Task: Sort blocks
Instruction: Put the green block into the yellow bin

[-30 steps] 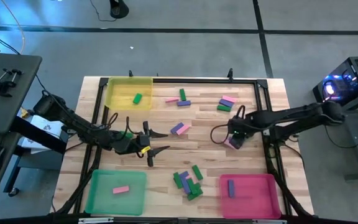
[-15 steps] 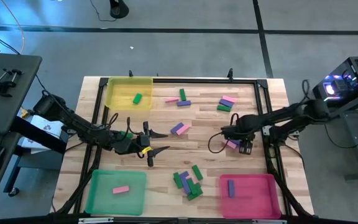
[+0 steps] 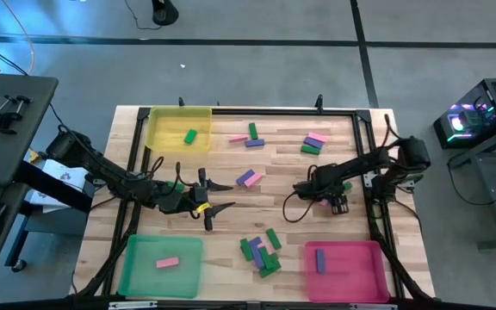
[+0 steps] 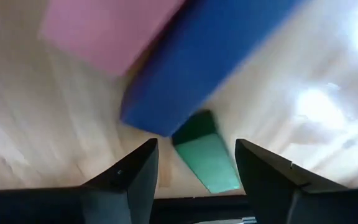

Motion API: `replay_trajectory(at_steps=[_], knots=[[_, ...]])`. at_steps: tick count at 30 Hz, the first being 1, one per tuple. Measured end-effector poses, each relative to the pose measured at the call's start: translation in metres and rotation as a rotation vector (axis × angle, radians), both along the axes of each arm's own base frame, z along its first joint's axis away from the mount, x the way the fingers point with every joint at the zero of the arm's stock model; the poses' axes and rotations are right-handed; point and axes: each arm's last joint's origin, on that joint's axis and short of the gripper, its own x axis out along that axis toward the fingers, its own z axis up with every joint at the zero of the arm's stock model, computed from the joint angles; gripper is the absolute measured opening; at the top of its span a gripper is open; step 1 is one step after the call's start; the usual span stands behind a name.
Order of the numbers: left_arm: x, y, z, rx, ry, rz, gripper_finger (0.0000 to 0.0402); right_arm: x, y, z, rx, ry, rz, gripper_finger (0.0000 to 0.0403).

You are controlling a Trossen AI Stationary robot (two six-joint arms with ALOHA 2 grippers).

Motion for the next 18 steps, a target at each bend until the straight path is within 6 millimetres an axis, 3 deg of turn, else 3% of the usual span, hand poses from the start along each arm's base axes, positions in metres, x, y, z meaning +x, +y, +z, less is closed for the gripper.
replay_trajectory(at_steps=[8, 16, 18], knots=[[0.0, 0.0, 0.0, 0.002, 0.003, 0.0, 0.0199, -0.004, 0.0, -0.017, 0.037, 0.089, 0.066, 0.0187], [0.0, 0.0, -0.001, 0.003, 0.007, -0.001, 0.0199, -0.005, 0.0, -0.019, 0.021, 0.106, 0.049, 0.007], [0.0, 0.0, -0.001, 0.004, 0.008, -0.002, 0.0199, -0.004, 0.0, -0.018, 0.006, 0.105, 0.024, 0.0069]])
